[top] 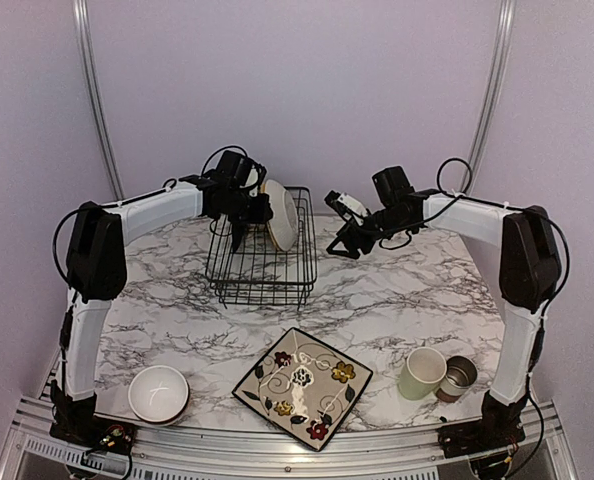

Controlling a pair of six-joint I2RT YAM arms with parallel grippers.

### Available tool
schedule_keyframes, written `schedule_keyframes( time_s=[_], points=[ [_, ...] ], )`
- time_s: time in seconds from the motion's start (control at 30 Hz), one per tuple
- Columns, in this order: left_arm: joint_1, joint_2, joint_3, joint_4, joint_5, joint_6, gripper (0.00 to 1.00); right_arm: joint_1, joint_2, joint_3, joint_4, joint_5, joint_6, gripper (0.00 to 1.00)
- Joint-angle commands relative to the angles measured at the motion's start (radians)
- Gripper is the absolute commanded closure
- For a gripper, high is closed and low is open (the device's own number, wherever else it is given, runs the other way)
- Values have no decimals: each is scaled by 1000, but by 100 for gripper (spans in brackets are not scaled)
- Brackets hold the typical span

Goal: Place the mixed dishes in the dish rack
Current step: Grab the plate from the corner of the board.

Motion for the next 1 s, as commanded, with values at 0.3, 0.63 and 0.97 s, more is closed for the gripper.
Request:
schedule_keyframes(
  time_s=[0.3, 0.63, 0.97],
  points=[
    [32, 6, 6, 74, -33, 25, 50, 15, 9, 1, -5, -10, -5, 31],
    [21, -203, -49, -56, -195, 33, 36, 22, 1, 3, -14, -17, -12, 30],
    [-246, -543, -412, -64, -130, 305, 39, 19, -54, -34, -51, -26, -66, 30]
  ],
)
